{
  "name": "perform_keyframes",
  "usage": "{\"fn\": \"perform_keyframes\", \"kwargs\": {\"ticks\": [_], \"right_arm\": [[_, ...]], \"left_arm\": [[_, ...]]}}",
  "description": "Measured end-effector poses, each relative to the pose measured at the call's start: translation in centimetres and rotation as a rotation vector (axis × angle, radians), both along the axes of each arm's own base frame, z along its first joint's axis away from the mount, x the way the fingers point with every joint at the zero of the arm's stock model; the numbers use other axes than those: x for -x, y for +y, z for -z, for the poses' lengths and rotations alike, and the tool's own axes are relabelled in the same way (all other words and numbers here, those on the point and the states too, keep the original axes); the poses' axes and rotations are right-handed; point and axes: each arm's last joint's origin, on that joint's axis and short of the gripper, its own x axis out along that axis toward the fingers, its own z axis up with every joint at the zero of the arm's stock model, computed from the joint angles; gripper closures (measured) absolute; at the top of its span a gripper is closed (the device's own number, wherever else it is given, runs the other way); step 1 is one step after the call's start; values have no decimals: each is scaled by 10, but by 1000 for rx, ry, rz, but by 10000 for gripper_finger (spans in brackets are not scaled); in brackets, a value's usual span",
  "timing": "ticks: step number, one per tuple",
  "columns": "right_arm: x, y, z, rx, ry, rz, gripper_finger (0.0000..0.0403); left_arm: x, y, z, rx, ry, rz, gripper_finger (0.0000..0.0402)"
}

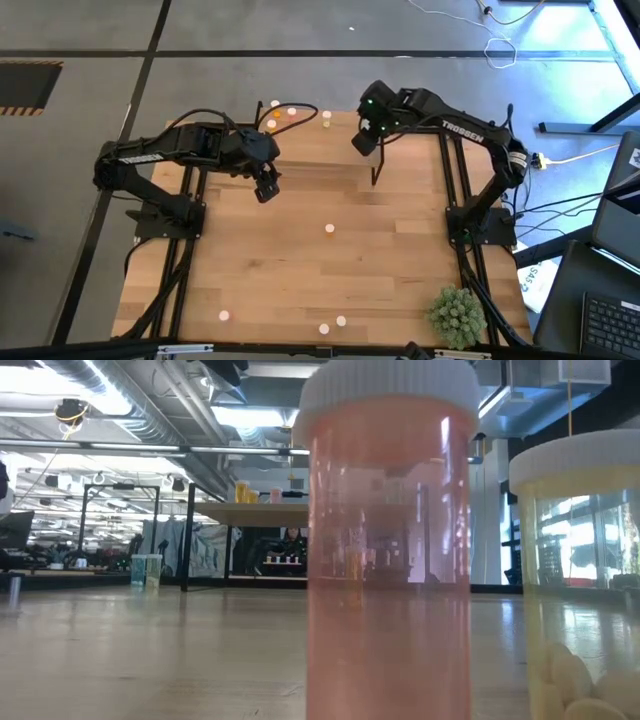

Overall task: Pick and place medicine bottles onto shelf by color
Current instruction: Put the bottom blue pill bottle on the shelf aligned with the other blue pill bottle, then put the top yellow pill bottle on the shelf aligned with the other yellow pill bottle

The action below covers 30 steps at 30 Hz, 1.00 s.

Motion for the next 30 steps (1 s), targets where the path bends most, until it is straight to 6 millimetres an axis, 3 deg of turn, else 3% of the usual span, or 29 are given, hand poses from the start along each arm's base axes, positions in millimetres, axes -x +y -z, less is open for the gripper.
{"fn": "perform_keyframes", "kwargs": {"ticks": [8,16,22,30], "right_arm": [[1,1,-15,5,-21,12,210],[-2,19,-56,76,-99,-77,210],[4,45,-92,168,-187,-206,210],[32,72,-120,221,-274,-266,210]], "left_arm": [[0,0,0,2,2,-3,189],[10,6,2,32,36,-98,189],[37,31,3,111,109,-291,189],[60,80,7,99,275,-183,189]]}}
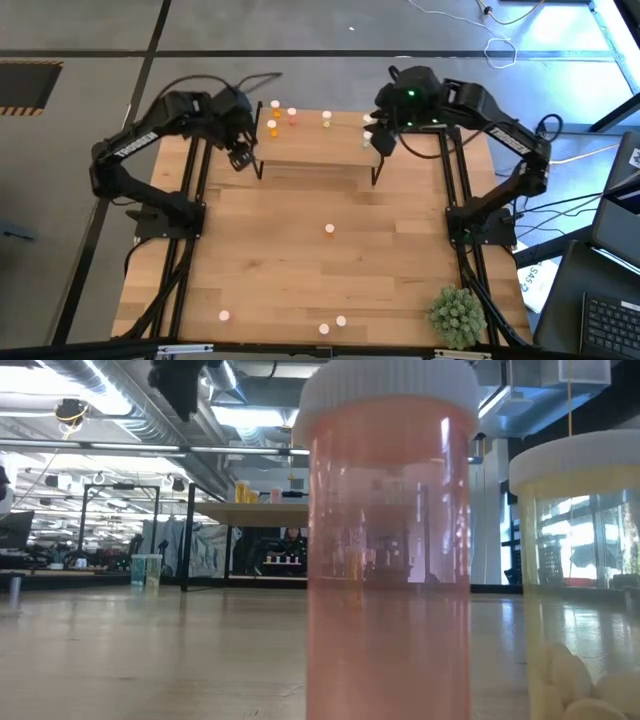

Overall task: Pick and place medicine bottles onto shelf by color
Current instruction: Put the top yellow pill bottle on the shelf aligned with the other yellow pill bottle

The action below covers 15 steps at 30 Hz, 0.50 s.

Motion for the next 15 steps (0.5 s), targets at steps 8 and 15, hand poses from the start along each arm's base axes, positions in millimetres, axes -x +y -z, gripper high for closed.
{"fn": "perform_keyframes", "kwargs": {"ticks": [8,15], "right_arm": [[8,22,-8,-18,-24,-173,210],[13,36,-11,-42,-50,-445,210]], "left_arm": [[18,30,4,21,72,139,189],[28,43,30,105,172,210,189]]}}
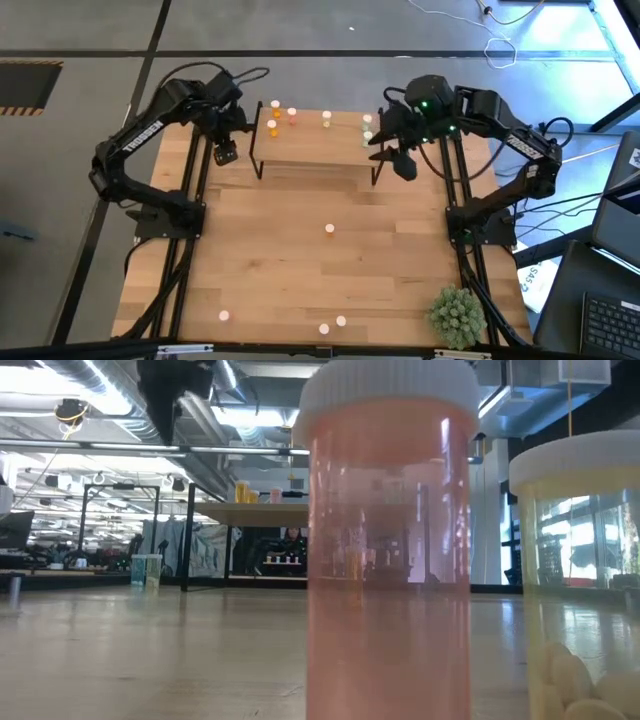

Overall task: Pick and place medicine bottles onto shelf by color
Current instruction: Put the top yellow pill bottle on the shelf aligned with the other yellow pill bottle

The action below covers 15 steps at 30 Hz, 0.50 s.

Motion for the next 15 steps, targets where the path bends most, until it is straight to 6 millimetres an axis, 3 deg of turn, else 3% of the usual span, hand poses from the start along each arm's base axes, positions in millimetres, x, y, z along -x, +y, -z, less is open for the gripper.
{"fn": "perform_keyframes", "kwargs": {"ticks": [8,15], "right_arm": [[2,1,0,-2,-2,-33,210],[1,1,0,6,-3,-40,210]], "left_arm": [[-2,10,45,13,108,163,189],[1,27,78,-24,111,109,189]]}}
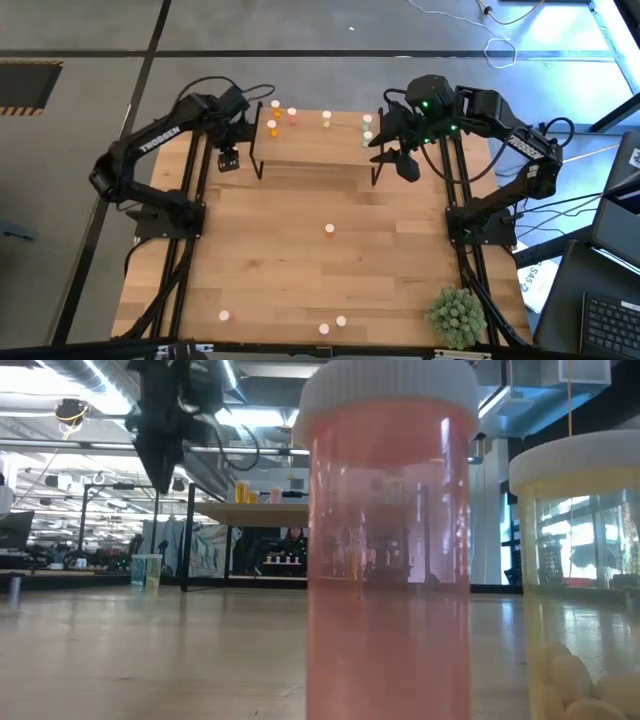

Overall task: Pick and place medicine bottles onto shelf by color
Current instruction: Put the top yellow pill bottle on the shelf aligned with the other yellow pill bottle

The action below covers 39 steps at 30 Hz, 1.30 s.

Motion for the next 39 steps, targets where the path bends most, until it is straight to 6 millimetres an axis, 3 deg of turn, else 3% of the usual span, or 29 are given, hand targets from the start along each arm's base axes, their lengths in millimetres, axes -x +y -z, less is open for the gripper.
{"fn": "perform_keyframes", "kwargs": {"ticks": [16,26,39], "right_arm": [[-2,-1,-2,-14,-29,19,210],[-2,-1,-2,-14,-29,19,210],[-4,-1,-4,-4,-59,20,210]], "left_arm": [[20,32,49,-112,-29,-6,189],[31,28,80,-72,22,22,189],[32,31,84,-119,47,34,189]]}}
